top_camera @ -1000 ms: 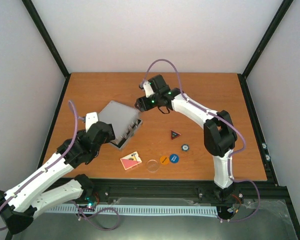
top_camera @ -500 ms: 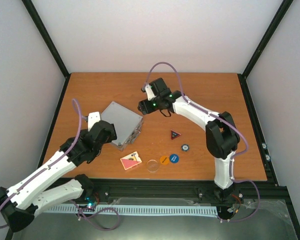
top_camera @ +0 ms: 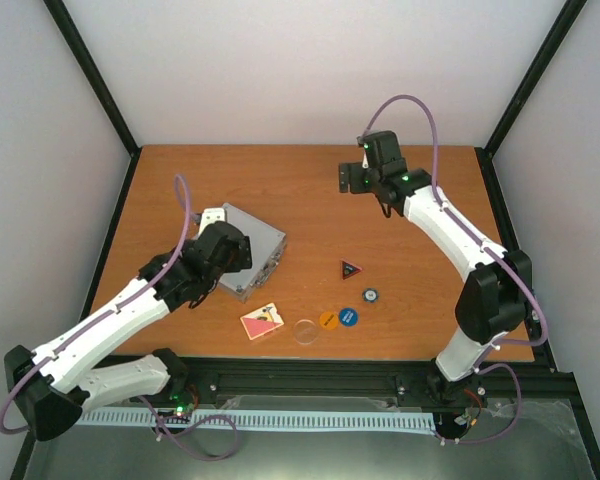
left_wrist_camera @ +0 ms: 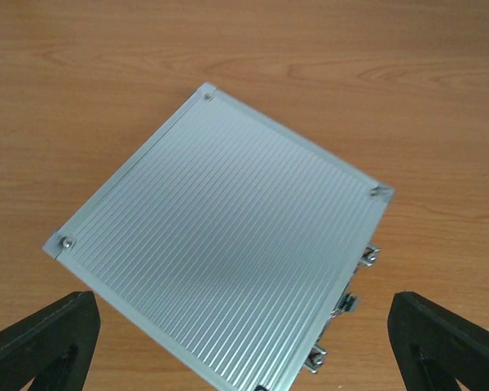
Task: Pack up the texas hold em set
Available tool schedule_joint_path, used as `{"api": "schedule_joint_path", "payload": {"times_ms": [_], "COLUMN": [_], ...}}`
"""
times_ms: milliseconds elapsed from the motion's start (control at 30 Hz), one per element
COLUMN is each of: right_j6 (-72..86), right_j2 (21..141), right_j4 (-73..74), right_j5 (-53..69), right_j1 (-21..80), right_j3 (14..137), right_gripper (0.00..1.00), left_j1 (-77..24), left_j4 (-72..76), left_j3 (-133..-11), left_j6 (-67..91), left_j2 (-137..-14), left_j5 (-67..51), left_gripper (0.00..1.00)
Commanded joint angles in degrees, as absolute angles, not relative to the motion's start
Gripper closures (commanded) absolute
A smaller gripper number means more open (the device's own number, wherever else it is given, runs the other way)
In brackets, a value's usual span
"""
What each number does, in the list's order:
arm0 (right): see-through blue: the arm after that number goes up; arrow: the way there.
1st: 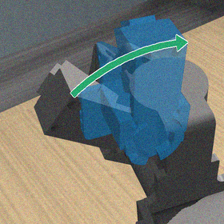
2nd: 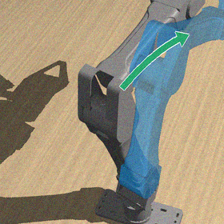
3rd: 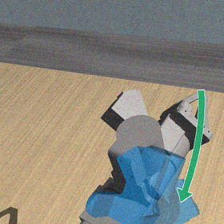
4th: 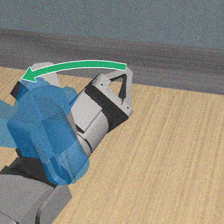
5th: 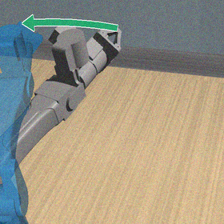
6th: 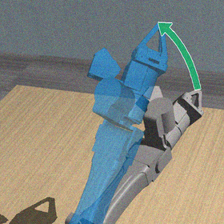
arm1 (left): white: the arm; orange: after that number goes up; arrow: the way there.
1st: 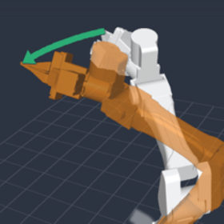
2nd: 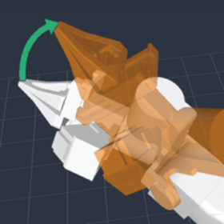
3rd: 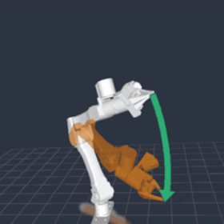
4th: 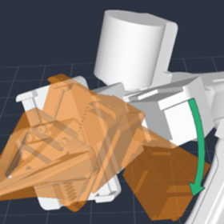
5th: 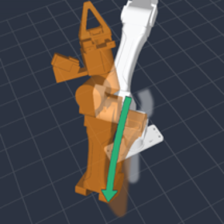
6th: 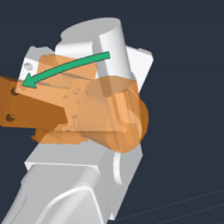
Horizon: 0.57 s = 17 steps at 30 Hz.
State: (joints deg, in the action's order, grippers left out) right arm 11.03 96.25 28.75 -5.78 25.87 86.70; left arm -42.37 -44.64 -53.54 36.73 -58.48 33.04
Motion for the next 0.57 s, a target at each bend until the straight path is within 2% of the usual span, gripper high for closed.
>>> {"api": "schedule_joint_path", "payload": {"times_ms": [0,167,533], "right_j6": [13.0,14.5,14.5], "right_j2": [95.0,92.3,88.4], "right_j4": [32.3,32.0,30.1], "right_j5": [-15.2,-19.6,-21.3], "right_j1": [24.9,24.9,24.8], "right_j3": [85.0,82.0,76.2], "right_gripper": [0.0,0.0,0.0], "left_j1": [-42.0,-42.0,-42.0], "left_j4": [-42.4,-42.0,-41.8], "left_j3": [-57.2,-58.2,-58.0], "left_j6": [33.1,31.2,31.1], "left_j2": [-58.6,-58.6,-59.5], "left_j5": [31.2,30.8,30.2], "left_gripper": [0.0,0.0,0.0]}}
